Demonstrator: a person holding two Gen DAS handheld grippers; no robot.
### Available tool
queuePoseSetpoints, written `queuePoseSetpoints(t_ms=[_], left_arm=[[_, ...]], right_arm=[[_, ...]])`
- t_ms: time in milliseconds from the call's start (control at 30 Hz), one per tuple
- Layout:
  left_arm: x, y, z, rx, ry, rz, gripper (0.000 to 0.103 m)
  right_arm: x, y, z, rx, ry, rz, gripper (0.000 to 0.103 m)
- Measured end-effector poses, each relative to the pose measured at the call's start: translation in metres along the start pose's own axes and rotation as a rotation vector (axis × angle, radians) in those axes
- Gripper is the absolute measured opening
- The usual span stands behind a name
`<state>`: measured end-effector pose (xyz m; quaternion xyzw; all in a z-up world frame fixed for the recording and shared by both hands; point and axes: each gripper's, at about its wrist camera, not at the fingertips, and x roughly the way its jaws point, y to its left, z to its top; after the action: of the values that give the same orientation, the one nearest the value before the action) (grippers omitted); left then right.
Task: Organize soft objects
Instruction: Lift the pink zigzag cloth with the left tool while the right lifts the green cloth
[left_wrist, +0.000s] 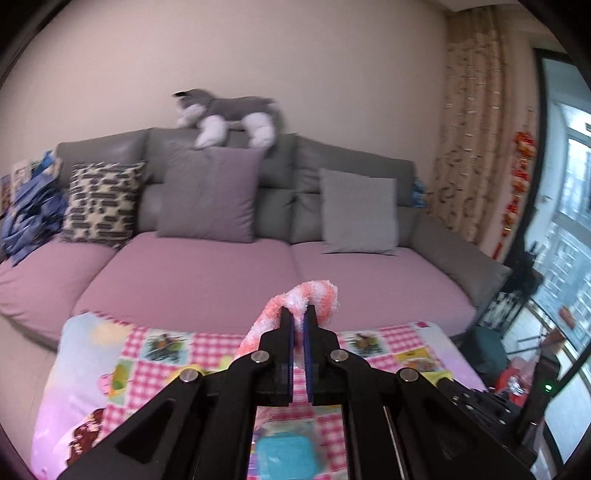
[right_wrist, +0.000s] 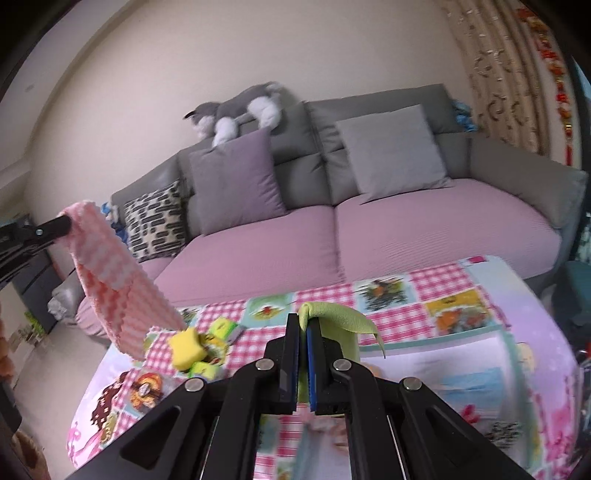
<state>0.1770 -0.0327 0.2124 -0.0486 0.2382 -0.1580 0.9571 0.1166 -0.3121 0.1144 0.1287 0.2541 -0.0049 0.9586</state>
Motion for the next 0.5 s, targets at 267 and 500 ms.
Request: queuePoseSetpoints(t_ms=[267, 500], left_arm=[[0.013, -0.081, -0.010, 0.089, 0.038, -0.170, 0.004], [0.042, -0.135, -0.037, 0.117, 0.126, -0.268, 0.004]], right_arm=[[-0.028, -0.062, 0.008, 0.093, -0.071, -0.112, 0.004], [-0.025, -0.113, 0.002, 0.173, -0.043, -0.219, 0.004]])
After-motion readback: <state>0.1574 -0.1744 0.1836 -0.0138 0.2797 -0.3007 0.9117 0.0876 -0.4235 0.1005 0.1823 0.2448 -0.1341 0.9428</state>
